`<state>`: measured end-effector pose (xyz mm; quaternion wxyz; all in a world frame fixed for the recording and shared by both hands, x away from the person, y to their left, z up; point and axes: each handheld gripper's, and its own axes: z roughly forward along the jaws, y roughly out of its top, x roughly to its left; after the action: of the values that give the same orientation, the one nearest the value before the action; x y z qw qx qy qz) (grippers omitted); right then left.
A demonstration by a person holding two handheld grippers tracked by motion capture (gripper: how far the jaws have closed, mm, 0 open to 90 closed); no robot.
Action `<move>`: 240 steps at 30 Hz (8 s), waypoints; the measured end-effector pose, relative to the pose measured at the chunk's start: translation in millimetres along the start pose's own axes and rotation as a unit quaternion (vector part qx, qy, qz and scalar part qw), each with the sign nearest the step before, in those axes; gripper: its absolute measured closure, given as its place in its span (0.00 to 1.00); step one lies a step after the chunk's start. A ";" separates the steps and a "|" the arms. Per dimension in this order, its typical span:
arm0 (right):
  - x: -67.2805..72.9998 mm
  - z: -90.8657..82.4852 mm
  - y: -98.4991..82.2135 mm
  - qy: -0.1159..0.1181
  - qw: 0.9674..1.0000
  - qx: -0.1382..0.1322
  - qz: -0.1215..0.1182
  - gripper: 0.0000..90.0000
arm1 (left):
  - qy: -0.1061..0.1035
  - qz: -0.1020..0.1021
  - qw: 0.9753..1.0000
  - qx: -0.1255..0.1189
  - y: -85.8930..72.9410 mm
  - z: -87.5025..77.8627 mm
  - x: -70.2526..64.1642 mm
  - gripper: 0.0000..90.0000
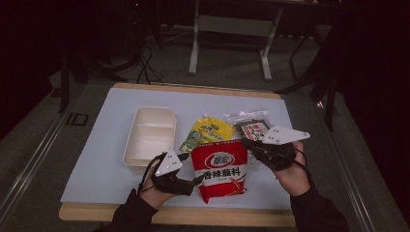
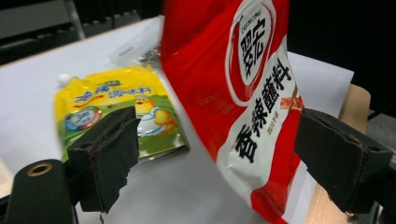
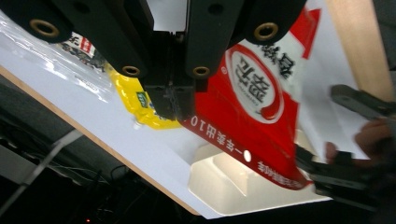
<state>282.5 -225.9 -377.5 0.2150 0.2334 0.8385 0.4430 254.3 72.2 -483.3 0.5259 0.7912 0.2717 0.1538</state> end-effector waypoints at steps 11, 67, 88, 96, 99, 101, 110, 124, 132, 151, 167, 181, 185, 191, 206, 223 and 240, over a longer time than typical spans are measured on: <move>3.3 -10.5 -5.0 0.003 1.000 -0.010 0.000 1.00 | -0.067 0.018 0.998 0.011 4.4 27.8 -7.9 0.76; -24.5 -15.9 -56.5 0.067 0.986 -0.087 0.122 0.17 | -0.063 0.070 0.995 -0.032 78.4 -81.2 111.0 1.00; -30.5 -7.0 -75.0 0.080 0.985 -0.072 0.134 0.18 | -0.022 0.061 0.998 -0.006 82.2 -98.8 198.6 1.00; -32.3 -5.2 -78.6 0.083 0.984 -0.072 0.140 0.18 | -0.038 0.088 0.995 -0.003 81.3 -93.1 224.0 1.00; -32.7 -5.1 -79.7 0.083 0.984 -0.068 0.142 0.18 | -0.040 0.100 0.994 0.006 82.3 -89.6 233.5 1.00; -33.1 -5.4 -80.6 0.085 0.983 -0.068 0.146 0.18 | -0.041 0.107 0.993 0.007 82.7 -87.8 239.3 1.00; -33.9 -3.1 -84.5 0.090 0.982 -0.059 0.154 0.18 | -0.050 0.122 0.991 0.008 78.0 -77.8 260.1 1.00; -36.0 -3.2 -85.2 0.094 0.981 -0.057 0.160 0.18 | -0.054 0.126 0.990 0.031 56.0 -63.8 275.0 1.00; -36.0 -1.7 -84.8 0.096 0.981 -0.055 0.159 0.18 | -0.042 0.118 0.991 0.043 37.4 -51.3 275.7 1.00; -32.9 -0.6 -84.6 0.098 0.982 -0.054 0.154 0.18 | -0.018 0.085 0.995 0.054 18.8 -46.7 270.0 0.87; -33.7 -2.9 -88.8 0.095 0.982 -0.061 0.151 0.18 | 0.033 -0.013 0.999 0.040 39.7 -81.9 246.3 0.46; -36.0 -0.6 -94.4 0.080 0.984 -0.062 0.144 0.18 | 0.037 -0.039 0.998 0.012 37.3 -109.2 214.0 0.13; -39.6 -3.0 -93.9 0.058 0.987 -0.065 0.134 0.15 | 0.044 -0.044 0.998 0.005 34.8 -120.4 193.5 0.10; -49.7 -4.4 -96.6 0.037 0.988 -0.053 0.138 0.15 | 0.070 -0.039 0.997 -0.007 35.7 -128.5 166.3 0.09; -82.0 6.0 -111.0 -0.024 0.991 0.003 0.134 0.51 | 0.052 -0.025 0.998 -0.001 20.2 -114.4 106.0 0.05; -140.5 31.5 -129.7 -0.072 0.983 0.056 0.161 1.00 | -0.006 -0.022 1.000 0.003 5.3 -82.6 60.6 0.05; -205.3 74.7 -151.4 -0.110 0.964 0.099 0.221 1.00 | -0.039 -0.011 0.999 0.015 -11.8 -52.6 31.3 0.05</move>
<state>458.5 -372.8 -512.1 0.1782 0.4802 0.7769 0.3662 248.5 133.6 -474.4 0.5260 0.8012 0.2622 0.1125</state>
